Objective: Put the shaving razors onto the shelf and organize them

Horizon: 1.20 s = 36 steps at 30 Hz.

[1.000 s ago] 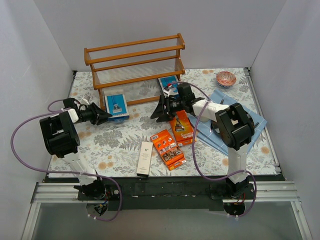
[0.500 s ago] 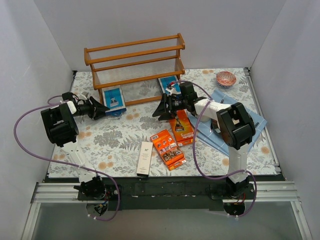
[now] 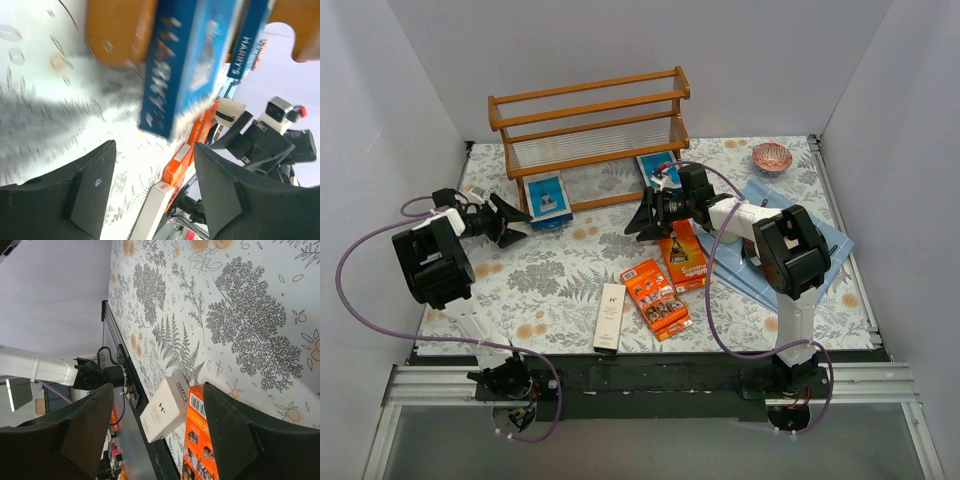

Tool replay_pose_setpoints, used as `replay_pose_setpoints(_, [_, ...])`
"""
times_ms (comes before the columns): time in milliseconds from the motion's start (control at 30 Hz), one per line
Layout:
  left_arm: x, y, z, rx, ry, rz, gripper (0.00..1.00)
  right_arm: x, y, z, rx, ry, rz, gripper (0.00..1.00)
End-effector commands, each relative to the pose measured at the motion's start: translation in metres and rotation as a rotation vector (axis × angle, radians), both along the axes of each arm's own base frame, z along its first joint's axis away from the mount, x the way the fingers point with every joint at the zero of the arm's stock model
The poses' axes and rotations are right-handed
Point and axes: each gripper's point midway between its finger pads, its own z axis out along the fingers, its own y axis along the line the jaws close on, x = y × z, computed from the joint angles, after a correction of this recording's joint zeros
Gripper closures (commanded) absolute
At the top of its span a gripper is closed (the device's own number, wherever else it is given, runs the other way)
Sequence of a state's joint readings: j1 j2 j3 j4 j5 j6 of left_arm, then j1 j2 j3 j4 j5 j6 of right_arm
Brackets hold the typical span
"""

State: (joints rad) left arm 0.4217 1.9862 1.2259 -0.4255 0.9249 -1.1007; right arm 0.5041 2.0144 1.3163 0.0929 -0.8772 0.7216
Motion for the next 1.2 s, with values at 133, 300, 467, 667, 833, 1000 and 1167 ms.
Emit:
replay_pose_setpoints(133, [-0.036,-0.017,0.053,0.019,-0.201,-0.018,0.9,0.003,-0.007,0.021,0.026,-0.092,0.005,0.21])
replay_pose_setpoints(300, [-0.055,-0.057,0.037,-0.07,-0.145,-0.031,1.0,0.006,-0.011,0.016,0.012,-0.107,0.007,0.24])
replay_pose_setpoints(467, [-0.045,-0.09,0.032,-0.127,-0.128,-0.051,1.0,0.008,-0.017,0.014,0.003,-0.122,0.004,0.26])
replay_pose_setpoints(667, [-0.016,-0.086,0.025,-0.155,-0.082,0.022,1.0,0.009,-0.021,0.012,-0.007,-0.13,-0.004,0.26])
replay_pose_setpoints(833, [0.005,-0.072,0.023,-0.154,-0.067,0.082,1.0,0.012,-0.023,0.011,-0.01,-0.135,-0.014,0.26])
replay_pose_setpoints(1000, [0.02,-0.064,0.021,-0.162,-0.071,0.104,1.0,0.016,-0.026,0.008,-0.017,-0.133,-0.024,0.26])
replay_pose_setpoints(1167, [0.033,-0.059,0.018,-0.158,-0.071,0.12,1.0,0.021,-0.025,0.003,-0.023,-0.131,-0.027,0.26])
